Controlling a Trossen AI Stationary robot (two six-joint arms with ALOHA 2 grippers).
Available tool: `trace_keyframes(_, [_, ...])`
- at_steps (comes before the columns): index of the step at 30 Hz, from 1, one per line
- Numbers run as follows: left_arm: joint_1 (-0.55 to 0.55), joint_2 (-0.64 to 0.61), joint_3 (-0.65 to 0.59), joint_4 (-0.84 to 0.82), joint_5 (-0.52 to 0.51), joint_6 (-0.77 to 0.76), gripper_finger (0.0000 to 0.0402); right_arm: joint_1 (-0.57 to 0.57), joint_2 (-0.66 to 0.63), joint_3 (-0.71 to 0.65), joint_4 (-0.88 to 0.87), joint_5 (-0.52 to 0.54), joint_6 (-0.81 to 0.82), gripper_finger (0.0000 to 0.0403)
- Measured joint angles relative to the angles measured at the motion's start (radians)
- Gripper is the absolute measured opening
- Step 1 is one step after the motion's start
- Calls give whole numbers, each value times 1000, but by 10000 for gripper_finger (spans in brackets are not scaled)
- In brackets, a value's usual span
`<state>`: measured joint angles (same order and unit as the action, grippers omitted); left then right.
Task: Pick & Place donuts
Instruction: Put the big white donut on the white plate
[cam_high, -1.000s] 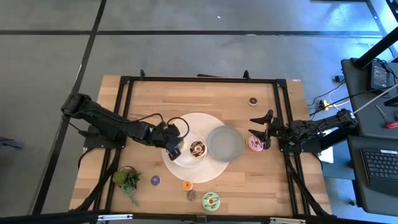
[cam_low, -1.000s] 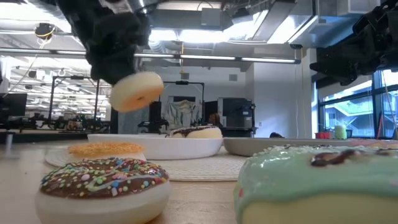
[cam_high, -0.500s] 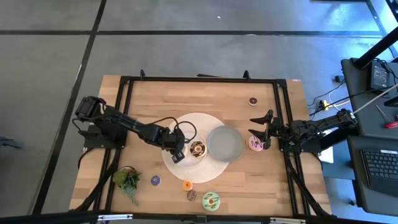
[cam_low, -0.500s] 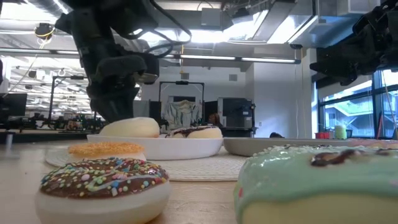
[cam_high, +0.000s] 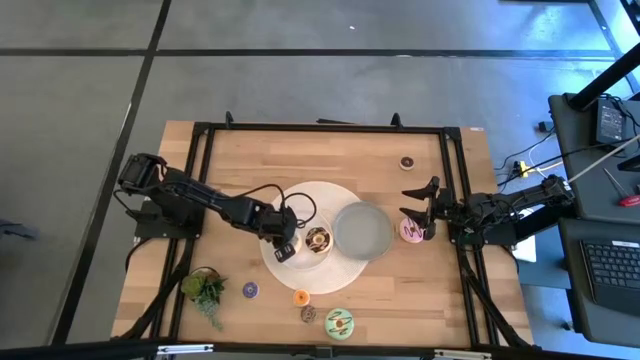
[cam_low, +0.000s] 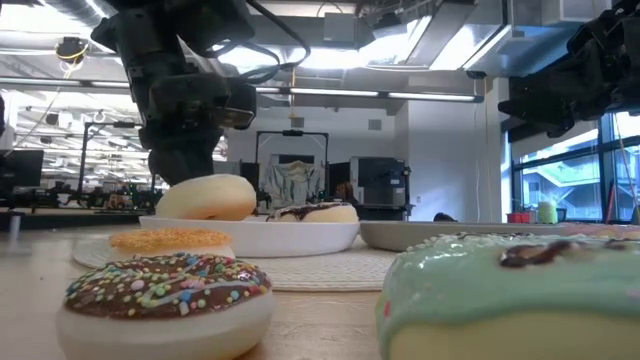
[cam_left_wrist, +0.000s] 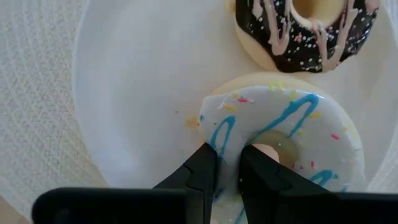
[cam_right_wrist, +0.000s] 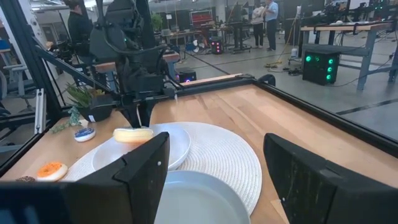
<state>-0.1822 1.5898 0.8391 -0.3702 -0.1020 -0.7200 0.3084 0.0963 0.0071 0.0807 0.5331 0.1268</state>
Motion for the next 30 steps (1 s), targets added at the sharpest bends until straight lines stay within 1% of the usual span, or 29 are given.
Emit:
trace_keyframes(9, [0, 0, 0, 0, -1, 1, 83, 0, 0, 0, 0, -1, 0, 261])
trace_keyframes(26, [1, -1, 0, -29, -7, 1, 172, 0, 0, 0, 0, -2, -1, 261])
trace_keyframes(30, [1, -1, 0, -30, 18, 1, 187, 0, 0, 0, 0, -2, -1, 261])
